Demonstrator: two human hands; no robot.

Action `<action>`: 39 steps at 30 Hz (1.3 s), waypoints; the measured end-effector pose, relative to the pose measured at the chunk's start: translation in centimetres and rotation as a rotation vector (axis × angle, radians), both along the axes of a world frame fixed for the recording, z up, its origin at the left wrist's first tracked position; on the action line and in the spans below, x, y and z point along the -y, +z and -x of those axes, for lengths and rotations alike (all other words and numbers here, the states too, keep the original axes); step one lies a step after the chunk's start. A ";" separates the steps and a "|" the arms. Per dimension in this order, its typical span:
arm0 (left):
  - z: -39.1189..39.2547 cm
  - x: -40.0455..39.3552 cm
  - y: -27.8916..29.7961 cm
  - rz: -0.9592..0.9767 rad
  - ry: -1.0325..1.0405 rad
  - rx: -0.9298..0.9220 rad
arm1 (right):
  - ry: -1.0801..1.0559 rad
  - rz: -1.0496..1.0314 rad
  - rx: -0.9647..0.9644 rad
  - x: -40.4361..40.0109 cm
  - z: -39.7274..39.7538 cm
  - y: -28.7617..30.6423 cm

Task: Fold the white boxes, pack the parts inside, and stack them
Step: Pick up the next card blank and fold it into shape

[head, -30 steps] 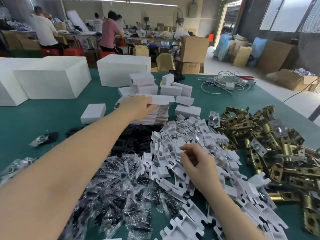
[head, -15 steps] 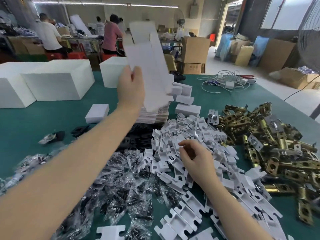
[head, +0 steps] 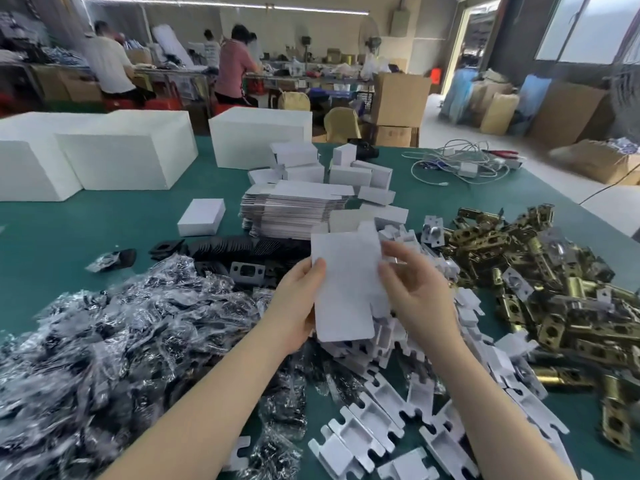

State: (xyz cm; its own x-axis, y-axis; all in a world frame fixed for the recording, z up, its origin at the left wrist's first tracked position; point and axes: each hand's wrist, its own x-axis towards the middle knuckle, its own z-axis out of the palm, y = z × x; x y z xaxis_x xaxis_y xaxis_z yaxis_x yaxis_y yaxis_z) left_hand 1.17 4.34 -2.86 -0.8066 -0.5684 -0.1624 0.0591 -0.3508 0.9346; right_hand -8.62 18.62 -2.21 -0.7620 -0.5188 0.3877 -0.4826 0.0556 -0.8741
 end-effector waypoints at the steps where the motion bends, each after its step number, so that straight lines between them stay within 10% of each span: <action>1: 0.0 0.2 -0.1 -0.047 0.006 -0.038 | 0.037 -0.110 -0.079 0.3 -0.3 0.0; 16: 0.2 1.3 -0.7 -0.323 -0.147 -0.204 | 0.434 -0.598 -0.089 0.0 -1.0 1.0; 32: 0.3 0.5 -0.1 0.312 0.091 -0.253 | 0.308 0.325 0.620 0.4 0.0 0.9; 39: 0.1 0.2 0.9 0.321 0.073 -0.173 | 0.098 0.101 0.266 0.2 0.4 0.5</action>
State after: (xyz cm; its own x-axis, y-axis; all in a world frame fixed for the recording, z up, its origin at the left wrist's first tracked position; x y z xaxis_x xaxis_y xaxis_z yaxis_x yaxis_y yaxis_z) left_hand 1.02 4.18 -1.92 -0.7620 -0.6251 0.1691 0.2403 -0.0304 0.9702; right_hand -9.06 18.45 -1.71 -0.7918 -0.5640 0.2342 -0.2343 -0.0736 -0.9694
